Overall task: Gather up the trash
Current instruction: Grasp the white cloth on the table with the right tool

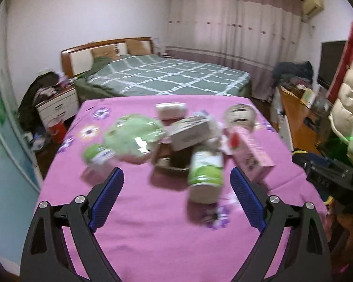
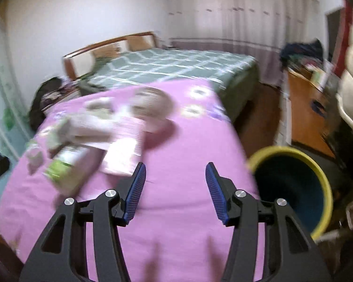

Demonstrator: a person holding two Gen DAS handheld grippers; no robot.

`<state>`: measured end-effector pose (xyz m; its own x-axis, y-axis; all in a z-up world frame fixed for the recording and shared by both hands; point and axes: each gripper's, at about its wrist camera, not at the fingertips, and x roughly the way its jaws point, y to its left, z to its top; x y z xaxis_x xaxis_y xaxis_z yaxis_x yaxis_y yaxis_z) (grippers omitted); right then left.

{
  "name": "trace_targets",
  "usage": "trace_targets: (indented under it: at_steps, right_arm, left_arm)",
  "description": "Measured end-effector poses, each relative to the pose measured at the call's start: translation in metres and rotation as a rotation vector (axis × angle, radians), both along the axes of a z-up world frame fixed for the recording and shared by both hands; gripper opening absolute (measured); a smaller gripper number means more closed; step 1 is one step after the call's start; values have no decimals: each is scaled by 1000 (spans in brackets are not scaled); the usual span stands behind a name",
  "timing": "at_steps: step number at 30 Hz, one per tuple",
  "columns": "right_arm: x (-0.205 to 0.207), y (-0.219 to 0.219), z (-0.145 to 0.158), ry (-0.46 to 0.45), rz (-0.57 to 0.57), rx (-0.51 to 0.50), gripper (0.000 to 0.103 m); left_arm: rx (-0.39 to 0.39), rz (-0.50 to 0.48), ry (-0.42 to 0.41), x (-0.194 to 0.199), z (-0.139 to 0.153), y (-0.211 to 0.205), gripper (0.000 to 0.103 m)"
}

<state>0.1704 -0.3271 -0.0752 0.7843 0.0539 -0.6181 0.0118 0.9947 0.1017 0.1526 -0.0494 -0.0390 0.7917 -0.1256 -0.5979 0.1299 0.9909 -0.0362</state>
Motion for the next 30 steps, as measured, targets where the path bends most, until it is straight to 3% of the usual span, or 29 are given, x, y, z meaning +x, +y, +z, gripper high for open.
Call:
trace_targets:
  at_steps: [8,17,18,20,21,23,26,30]
  right_arm:
    - [40,88,10,15,204,20,51]
    - [85,125,-8,102,253,11,50]
    - [88,125,-10,107,250,9,47]
    - [93,125,-13,123,247,12,30]
    - [95,123,-13,125,249,18,28]
    - [98,122,-12,128,255,22,10]
    - [98,123,-8,121,264,24,3]
    - [94,121,5,86,274,34,3]
  left_arm:
    - [-36,21,21,3,-16,28,91]
    - [-55,25,42,15,-28,28,91]
    - [-56,24,42,15,-29,29,91]
    - [-56,21,42,15,-30,29,91]
    - [-57,19,44,16,-31,29,91]
    - [-60,18,47,17,-33,30,91]
    - [-65,12,51,18,-34,30,91]
    - [-63,4,52,18,-35,27,91]
